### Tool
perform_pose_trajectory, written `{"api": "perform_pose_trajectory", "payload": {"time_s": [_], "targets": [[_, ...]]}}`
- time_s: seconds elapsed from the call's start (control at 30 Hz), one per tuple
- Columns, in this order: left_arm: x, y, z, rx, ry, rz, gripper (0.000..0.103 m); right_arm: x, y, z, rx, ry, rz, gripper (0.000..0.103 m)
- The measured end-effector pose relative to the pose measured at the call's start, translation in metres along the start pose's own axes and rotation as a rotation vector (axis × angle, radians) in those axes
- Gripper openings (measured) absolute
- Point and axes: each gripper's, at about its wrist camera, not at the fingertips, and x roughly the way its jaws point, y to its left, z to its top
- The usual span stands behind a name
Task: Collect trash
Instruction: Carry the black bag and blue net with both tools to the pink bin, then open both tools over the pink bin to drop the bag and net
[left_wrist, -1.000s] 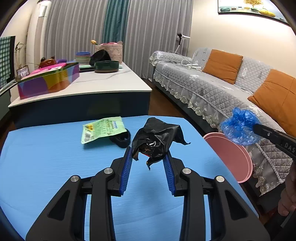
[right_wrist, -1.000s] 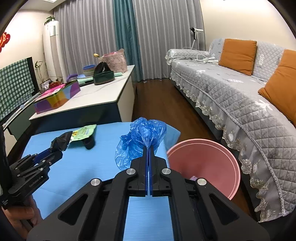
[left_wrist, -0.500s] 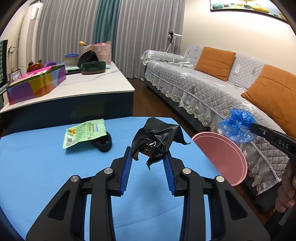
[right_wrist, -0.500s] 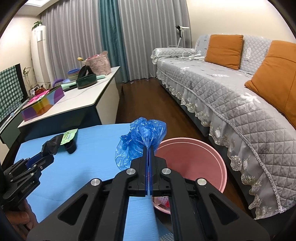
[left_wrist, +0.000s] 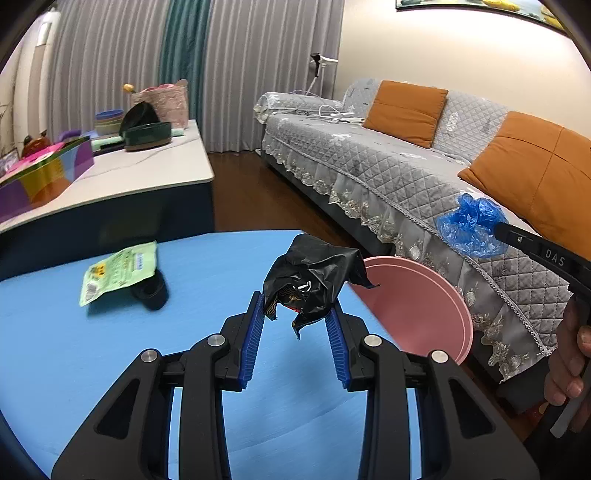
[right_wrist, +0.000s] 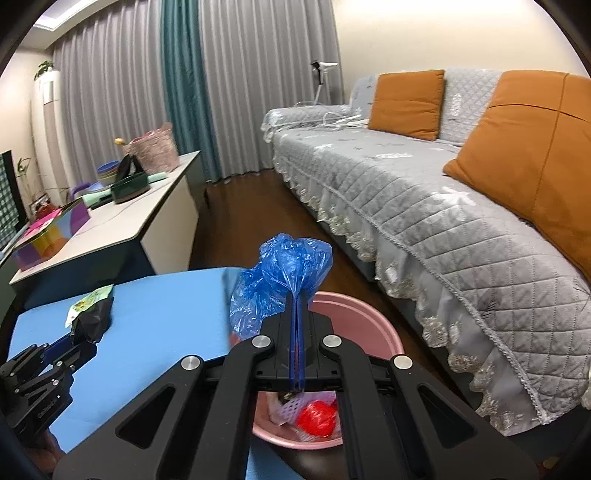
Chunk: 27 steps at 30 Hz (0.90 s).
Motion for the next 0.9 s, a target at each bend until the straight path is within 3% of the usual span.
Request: {"api": "perform_pose_trajectory", "payload": {"time_s": [0.4,0.87,0.9], "targets": [[0.052,-0.057,0.026,0.044,0.007,-0.087,0.033,0.027,-0.027,-0.003,0.036,0.008,-0.091,0.001],[0.112,-0.102,0.030,0.094,0.065,-0.146,0.034,0.056,-0.050,-0.014,0.082,0.078,-0.110,0.001],[0.114,-0.103,0.029,0.096,0.074,-0.152,0.036,0.057,-0.050,-0.014,0.081,0.085,-0.107,0.005]]}}
